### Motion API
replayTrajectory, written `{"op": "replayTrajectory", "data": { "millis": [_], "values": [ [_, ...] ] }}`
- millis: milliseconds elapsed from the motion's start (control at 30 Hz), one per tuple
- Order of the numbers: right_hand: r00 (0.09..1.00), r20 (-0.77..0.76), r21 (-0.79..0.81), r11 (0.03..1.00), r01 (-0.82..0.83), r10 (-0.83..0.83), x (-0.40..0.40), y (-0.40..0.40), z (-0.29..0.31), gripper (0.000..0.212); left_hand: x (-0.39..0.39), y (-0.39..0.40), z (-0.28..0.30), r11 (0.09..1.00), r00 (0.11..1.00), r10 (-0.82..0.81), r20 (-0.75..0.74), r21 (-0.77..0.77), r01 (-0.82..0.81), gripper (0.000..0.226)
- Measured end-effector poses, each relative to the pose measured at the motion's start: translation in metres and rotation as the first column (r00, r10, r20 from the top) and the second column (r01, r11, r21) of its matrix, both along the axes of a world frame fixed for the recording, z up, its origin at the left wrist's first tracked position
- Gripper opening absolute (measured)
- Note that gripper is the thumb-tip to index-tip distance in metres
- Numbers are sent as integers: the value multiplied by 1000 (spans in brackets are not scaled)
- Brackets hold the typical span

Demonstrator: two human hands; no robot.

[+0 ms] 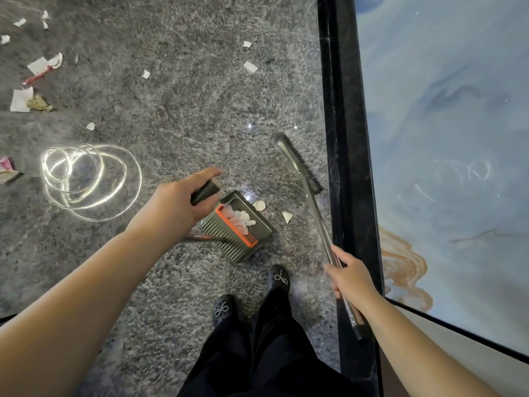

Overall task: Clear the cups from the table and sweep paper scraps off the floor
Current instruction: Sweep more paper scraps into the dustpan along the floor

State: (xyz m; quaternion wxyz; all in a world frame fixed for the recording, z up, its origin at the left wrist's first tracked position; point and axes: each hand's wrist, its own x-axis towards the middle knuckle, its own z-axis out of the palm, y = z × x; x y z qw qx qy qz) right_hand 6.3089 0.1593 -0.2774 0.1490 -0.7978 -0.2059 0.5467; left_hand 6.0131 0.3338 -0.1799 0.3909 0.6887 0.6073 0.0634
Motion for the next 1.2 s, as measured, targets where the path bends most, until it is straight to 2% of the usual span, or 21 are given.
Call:
{"op": "replayTrajectory", "data": {
  "millis": [200, 333, 500, 700, 867, 1000, 1200],
  "values": [
    [992, 73, 53, 994, 97, -100, 33, 39, -28, 56, 1, 1, -2, 1000, 1000, -17, -13, 18, 17, 44],
    [993, 97, -44, 996, 77, -73, 52, 70, -61, 55, 2, 0, -3, 1000, 1000, -10, -1, 18, 10, 43],
    [1000, 16, -195, 981, 10, -7, 62, 88, -83, 59, 2, 1, -4, 999, 1000, -12, -18, 38, 13, 44],
    [999, 1, -175, 984, -40, 41, 37, 75, -65, 58, 2, 0, -5, 999, 1000, -21, 7, 39, 21, 46],
    [993, -99, -184, 979, -82, 64, 9, 49, -36, 57, 3, 1, -4, 999, 1000, -23, -4, 33, 24, 46],
    [979, -201, -157, 986, -47, 15, -13, 28, -19, 56, 1, 1, -5, 1000, 1000, -26, -16, 2, 26, 43],
    [976, -206, -141, 989, 38, -66, -29, 13, -1, 55, -15, 0, 8, 997, 997, -69, -35, -19, 68, 42]
  ]
}}
